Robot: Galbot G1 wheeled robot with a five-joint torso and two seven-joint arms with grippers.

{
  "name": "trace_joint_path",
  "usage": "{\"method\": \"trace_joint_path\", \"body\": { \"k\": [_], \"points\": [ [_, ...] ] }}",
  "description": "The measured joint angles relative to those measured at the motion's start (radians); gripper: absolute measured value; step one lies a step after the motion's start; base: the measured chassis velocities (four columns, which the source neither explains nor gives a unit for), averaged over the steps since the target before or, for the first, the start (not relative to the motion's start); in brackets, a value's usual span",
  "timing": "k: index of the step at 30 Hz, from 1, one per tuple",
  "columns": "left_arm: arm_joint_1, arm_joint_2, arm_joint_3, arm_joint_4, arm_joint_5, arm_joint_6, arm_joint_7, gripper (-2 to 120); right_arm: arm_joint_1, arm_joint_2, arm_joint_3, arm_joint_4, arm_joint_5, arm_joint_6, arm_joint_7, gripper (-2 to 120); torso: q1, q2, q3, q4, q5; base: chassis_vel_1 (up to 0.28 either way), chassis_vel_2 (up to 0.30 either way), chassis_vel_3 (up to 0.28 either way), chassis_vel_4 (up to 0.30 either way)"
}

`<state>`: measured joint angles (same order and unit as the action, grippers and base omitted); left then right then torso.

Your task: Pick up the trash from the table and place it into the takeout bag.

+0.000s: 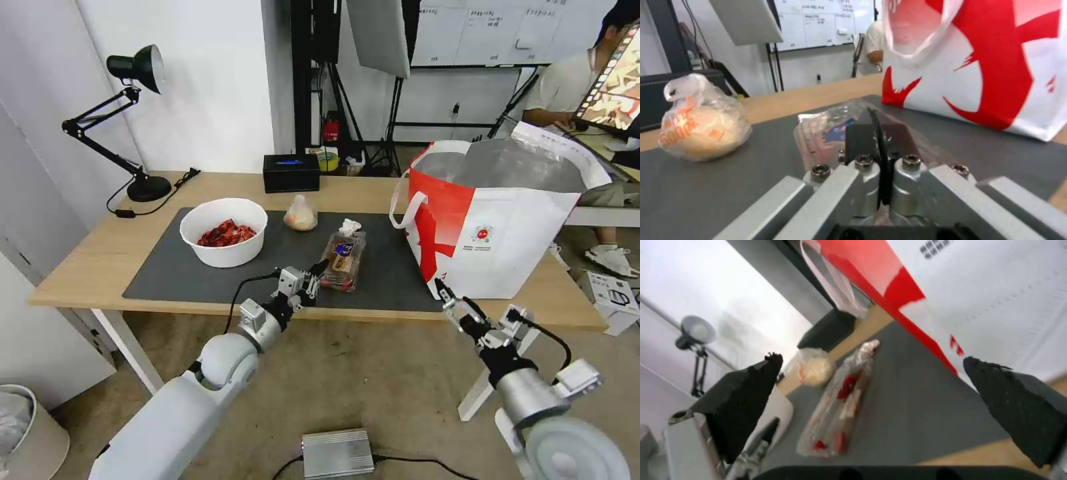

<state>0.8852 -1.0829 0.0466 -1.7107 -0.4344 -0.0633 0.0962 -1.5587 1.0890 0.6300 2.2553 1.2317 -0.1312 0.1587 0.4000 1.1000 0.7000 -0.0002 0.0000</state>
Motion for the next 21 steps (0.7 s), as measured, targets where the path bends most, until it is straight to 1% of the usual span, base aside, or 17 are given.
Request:
{"method": "trace_joint_path", "body": {
  "k": [4, 5, 8, 9, 12, 21],
  "points": [
    [-0.032, -0.017, 0.006, 0.051, 0.034, -0.014, 0.006, 0, 0.113, -0.017, -0.037, -0.057, 0.055, -0.001, 0.021, 100, 0.0, 0.0, 0.0, 0.0001, 0.0001, 0.0, 0.0, 0.0, 0.0],
    [-0.032, -0.017, 0.006, 0.051, 0.034, -0.014, 0.006, 0, 0.113, -0.017, -0.037, -0.057, 0.055, -0.001, 0.021, 100, 0.0, 0.0, 0.0, 0.0001, 0.0001, 0.0, 0.0, 0.0, 0.0],
    [-0.049, -0.024, 0.023, 0.069, 0.05, -0.017, 0.008, 0, 0.197, -0.023, -0.071, -0.1, 0.099, -0.006, 0.055, 100, 0.0, 0.0, 0.0, 0.0002, 0.0001, 0.0, 0.0, 0.0, 0.0],
    [-0.049, -0.024, 0.023, 0.069, 0.05, -0.017, 0.008, 0, 0.197, -0.023, -0.071, -0.1, 0.099, -0.006, 0.055, 100, 0.0, 0.0, 0.0, 0.0002, 0.0001, 0.0, 0.0, 0.0, 0.0],
    [-0.053, -0.025, 0.034, 0.081, 0.081, -0.026, 0.019, 0, 0.255, -0.005, -0.1, -0.134, 0.152, -0.022, 0.101, 100, 0.0, 0.0, 0.0, 0.0002, 0.0, 0.0, 0.0, 0.0, 0.0],
    [-0.055, -0.035, 0.047, 0.098, 0.128, -0.039, 0.024, 0, 0.324, 0.032, -0.147, -0.218, 0.24, -0.057, 0.136, 100, 0.0, 0.0, 0.0, 0.0, 0.0, 0.0, 0.0, 0.0, 0.0]
  ]
}}
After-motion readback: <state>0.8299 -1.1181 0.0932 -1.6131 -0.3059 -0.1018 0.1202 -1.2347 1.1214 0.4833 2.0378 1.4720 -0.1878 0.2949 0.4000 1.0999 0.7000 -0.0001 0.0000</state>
